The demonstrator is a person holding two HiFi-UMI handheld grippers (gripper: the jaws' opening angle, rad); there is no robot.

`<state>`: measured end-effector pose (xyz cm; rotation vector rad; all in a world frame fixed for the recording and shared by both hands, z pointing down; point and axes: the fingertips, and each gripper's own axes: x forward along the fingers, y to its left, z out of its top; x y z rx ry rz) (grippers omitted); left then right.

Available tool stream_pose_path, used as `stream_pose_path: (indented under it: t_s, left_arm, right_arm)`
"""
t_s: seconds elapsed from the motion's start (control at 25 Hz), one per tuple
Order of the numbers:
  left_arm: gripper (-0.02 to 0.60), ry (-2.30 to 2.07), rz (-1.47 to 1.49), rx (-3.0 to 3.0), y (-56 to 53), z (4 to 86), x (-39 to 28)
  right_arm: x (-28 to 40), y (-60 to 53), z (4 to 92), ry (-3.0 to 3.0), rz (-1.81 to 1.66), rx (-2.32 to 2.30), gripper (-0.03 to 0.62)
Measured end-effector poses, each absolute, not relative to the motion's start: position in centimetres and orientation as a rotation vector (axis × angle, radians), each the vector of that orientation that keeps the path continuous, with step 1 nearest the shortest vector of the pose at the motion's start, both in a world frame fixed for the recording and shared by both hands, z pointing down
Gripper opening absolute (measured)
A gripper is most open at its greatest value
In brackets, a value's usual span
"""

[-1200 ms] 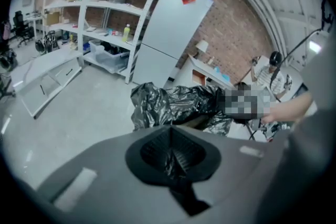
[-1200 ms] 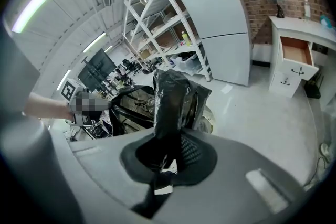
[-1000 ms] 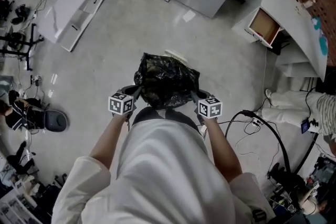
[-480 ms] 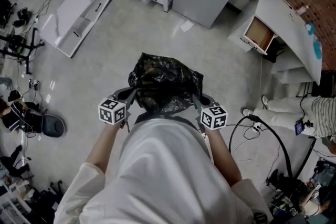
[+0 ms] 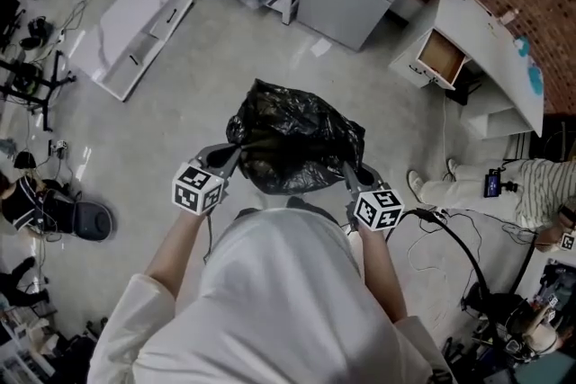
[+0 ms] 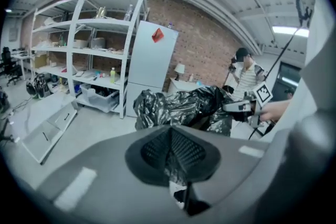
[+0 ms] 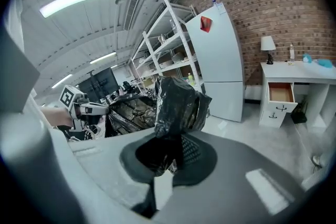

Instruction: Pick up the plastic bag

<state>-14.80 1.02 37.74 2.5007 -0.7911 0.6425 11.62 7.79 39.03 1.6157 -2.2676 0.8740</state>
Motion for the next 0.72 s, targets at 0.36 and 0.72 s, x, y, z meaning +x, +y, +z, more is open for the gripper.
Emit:
stream_pose_path:
  t_s: [0.36, 0.72]
  left_arm:
    - [0.006, -0.742, 0.574, 2.593, 4.8, 34.7, -17.1]
    - [0.006, -0.721, 0.617, 2.657, 7.8, 34.5, -17.7]
  right_arm:
    - [7.8, 12.1, 36.4, -2.248, 0.786, 1.741, 0.003]
    - [6.7, 15.6, 35.4, -2.25, 0.725, 1.785, 0.003]
